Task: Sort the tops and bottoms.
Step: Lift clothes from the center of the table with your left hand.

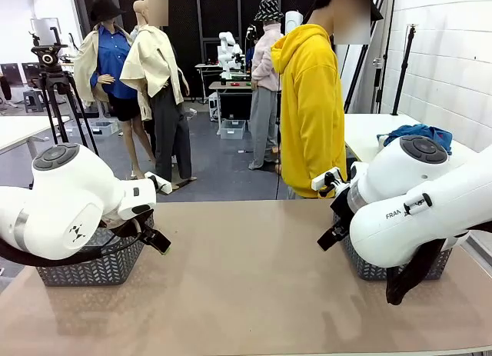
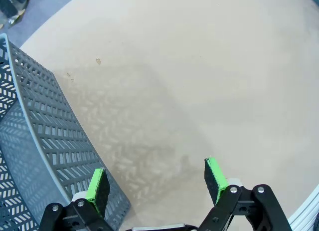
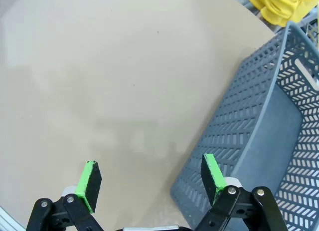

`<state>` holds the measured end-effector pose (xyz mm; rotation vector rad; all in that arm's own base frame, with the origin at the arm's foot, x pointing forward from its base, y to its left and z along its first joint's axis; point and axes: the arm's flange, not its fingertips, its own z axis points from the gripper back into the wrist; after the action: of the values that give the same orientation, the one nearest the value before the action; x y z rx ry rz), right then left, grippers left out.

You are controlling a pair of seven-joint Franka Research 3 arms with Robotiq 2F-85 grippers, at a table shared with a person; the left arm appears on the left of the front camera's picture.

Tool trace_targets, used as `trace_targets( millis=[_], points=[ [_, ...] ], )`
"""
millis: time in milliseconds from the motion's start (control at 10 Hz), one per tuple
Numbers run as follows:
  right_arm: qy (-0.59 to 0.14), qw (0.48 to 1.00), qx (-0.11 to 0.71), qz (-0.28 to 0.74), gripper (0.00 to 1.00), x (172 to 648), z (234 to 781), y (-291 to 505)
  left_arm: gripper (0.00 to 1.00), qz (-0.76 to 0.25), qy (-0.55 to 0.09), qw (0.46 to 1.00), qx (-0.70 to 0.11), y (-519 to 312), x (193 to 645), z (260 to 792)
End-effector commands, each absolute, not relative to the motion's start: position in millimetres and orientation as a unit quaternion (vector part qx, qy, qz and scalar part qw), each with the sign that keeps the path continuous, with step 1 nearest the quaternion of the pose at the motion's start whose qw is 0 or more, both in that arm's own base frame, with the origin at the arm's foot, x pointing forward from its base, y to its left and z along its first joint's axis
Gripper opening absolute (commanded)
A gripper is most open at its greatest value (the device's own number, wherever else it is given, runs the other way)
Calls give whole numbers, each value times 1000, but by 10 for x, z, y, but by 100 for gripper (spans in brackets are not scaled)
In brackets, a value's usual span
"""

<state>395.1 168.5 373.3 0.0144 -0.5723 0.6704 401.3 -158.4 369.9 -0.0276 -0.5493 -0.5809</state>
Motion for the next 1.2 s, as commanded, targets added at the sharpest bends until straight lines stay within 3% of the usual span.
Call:
trace_targets(
  millis=[0,300,700,900,1100],
  points=[
    [-277,905,7,324,100,3951,3733,1683,100,-281,-268,921,-14,-1567,4019,3700],
    [-302,894,18,330,100,4042,3792,1738,100,-271,-302,914,-11,-1727,4053,3902],
    [-396,854,1,337,100,4193,4596,1744,100,-302,-385,872,21,-1861,4157,4711],
    [-448,847,-60,279,100,4302,5290,1091,100,-277,-435,853,78,-1418,4351,5376],
    [-454,859,-103,213,100,4300,5651,309,100,-242,-430,862,114,-773,4434,5891]
  ],
)
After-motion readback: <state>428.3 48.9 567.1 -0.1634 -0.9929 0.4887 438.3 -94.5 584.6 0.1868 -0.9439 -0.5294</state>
